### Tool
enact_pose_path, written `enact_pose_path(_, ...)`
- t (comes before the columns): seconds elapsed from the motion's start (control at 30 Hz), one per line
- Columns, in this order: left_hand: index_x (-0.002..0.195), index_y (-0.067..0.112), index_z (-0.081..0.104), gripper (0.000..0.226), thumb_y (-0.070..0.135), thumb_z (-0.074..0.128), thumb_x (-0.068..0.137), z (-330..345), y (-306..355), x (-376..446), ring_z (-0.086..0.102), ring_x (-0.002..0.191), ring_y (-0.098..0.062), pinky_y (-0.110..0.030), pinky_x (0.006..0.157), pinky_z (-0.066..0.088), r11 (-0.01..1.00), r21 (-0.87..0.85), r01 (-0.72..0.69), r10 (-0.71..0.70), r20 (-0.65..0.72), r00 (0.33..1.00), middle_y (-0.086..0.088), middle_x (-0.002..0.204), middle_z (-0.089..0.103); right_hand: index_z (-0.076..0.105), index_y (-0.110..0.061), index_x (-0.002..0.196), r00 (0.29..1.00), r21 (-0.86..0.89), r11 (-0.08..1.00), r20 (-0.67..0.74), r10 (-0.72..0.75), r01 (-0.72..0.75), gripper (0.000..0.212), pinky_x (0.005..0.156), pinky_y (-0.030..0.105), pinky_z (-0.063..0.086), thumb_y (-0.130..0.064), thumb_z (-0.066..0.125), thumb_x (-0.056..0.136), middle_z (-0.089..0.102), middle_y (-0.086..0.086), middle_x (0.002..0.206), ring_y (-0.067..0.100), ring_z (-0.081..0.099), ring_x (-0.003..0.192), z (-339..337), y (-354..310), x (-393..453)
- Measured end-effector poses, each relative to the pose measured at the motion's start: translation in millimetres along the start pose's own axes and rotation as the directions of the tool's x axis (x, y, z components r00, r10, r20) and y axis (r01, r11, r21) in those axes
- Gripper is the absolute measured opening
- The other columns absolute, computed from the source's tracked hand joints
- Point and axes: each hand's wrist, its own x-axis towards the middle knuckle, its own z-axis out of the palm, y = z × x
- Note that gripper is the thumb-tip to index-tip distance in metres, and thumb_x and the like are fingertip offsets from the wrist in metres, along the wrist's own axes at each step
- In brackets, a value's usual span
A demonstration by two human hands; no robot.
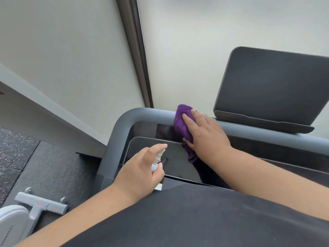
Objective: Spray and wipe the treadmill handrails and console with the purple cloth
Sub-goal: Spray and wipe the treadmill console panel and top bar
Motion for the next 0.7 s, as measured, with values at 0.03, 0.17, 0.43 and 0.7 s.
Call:
enact_pose_path(0.03, 0.135, 0.034, 0.036, 0.068, 0.009, 0.065, 0.079, -1.6, -0.3, 1.6, 0.059, 0.072, -0.020, -0.037, 0.060, 0.054, 1.000, -0.001, -0.012, 0.012, 0.005, 1.000, 0.000, 0.091, 0.063, 0.028, -0.020, 0.154, 1.000, -0.013, 1.000, 0.001, 0.016, -0.016, 0.078, 0.115, 0.045, 0.028, -0.047, 0.061, 0.090, 0.032, 0.016, 0.157, 0.035, 0.036, 0.138, 0.2, 2.3, -3.8)
enact_pose_path(0.17, 0.135, 0.040, 0.036, 0.071, 0.007, 0.069, 0.082, -6.7, -2.2, 11.3, 0.051, 0.074, -0.009, -0.011, 0.067, 0.040, 1.000, 0.006, -0.005, 0.006, -0.010, 1.000, 0.010, 0.095, 0.059, 0.020, -0.018, 0.156, 0.998, -0.035, 0.997, 0.013, 0.069, -0.069, 0.077, 0.119, 0.048, 0.021, -0.049, 0.053, 0.094, 0.020, 0.016, 0.161, 0.035, 0.025, 0.144, 0.3, -15.5, 4.9)
enact_pose_path(0.43, 0.133, 0.035, 0.042, 0.069, 0.001, 0.071, 0.080, 8.2, 7.8, 27.9, 0.051, 0.091, 0.000, 0.003, 0.085, 0.030, 0.993, -0.079, -0.086, 0.086, -0.007, 0.996, 0.017, 0.101, 0.056, -0.006, -0.018, 0.157, 0.998, -0.036, 0.999, 0.070, 0.007, -0.005, 0.077, 0.121, 0.050, 0.004, -0.039, 0.039, 0.098, -0.014, 0.006, 0.165, 0.034, -0.002, 0.150, 11.6, -44.7, 18.5)
enact_pose_path(0.7, 0.132, 0.046, 0.039, 0.069, 0.009, 0.070, 0.083, 39.4, 40.4, 32.0, 0.052, 0.089, -0.004, 0.000, 0.077, 0.035, 0.992, -0.077, -0.095, 0.102, 0.090, 0.991, 0.017, 0.098, 0.057, 0.004, -0.022, 0.158, 0.992, -0.022, 0.993, 0.046, 0.114, -0.113, 0.069, 0.120, 0.042, 0.005, -0.039, 0.040, 0.102, 0.000, 0.003, 0.166, 0.029, 0.008, 0.150, 16.7, 26.2, -52.3)
